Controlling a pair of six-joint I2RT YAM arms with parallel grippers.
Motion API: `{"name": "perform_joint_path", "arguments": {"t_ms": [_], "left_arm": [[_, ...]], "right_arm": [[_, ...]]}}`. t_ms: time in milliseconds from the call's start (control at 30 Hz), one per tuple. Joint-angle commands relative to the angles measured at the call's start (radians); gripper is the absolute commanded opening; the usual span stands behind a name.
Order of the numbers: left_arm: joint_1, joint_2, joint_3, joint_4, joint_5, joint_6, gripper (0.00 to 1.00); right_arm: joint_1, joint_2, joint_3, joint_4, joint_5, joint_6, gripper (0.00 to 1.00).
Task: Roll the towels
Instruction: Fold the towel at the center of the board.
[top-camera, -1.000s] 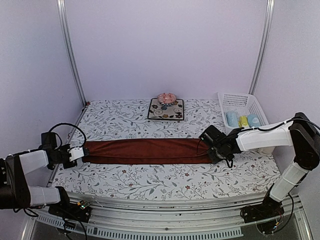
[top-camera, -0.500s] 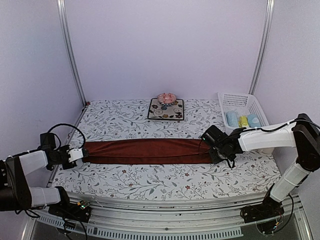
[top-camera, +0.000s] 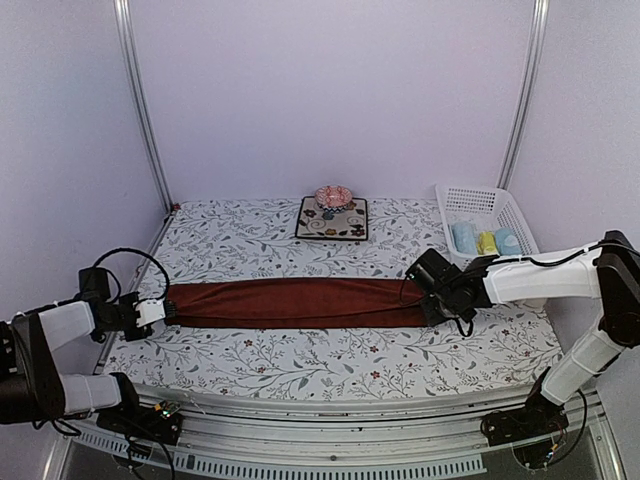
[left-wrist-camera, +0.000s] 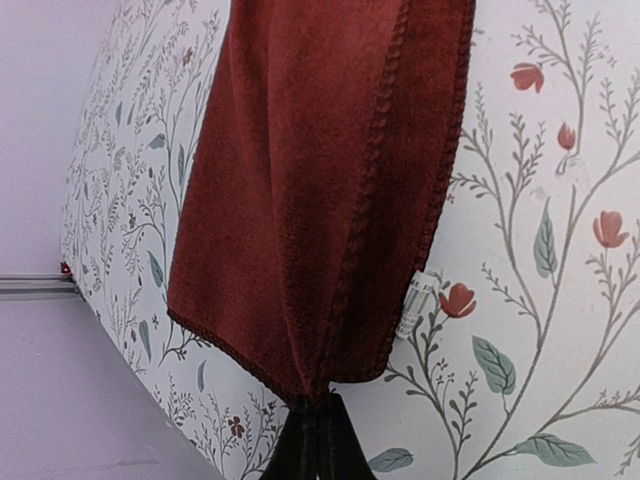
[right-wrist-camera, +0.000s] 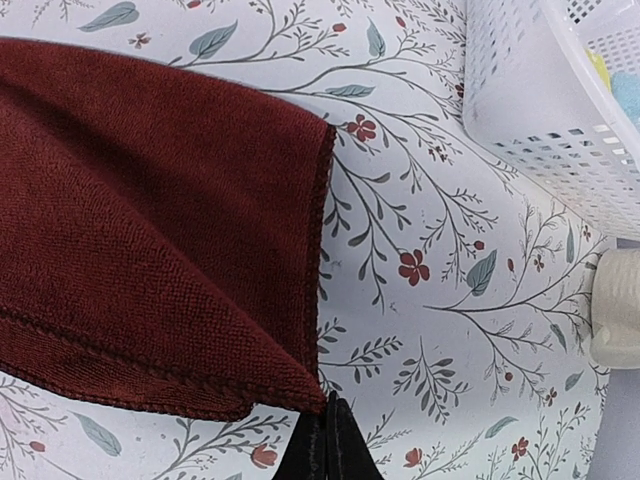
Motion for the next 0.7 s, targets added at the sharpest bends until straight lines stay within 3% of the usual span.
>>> {"name": "perform_joint_path", "arguments": {"t_ms": [0, 667], "left_arm": [[0.013, -0.025, -0.013, -0.023, 0.035, 0.01, 0.0], [0.056, -0.047, -0.005, -0.092, 0.108, 0.064, 0.0]], "right_arm": [[0.007, 0.007, -0.029, 0.009, -0.011, 0.021, 0.02], [0.031, -0.033, -0.068, 0.022, -0.031, 0.065, 0.02]]}}
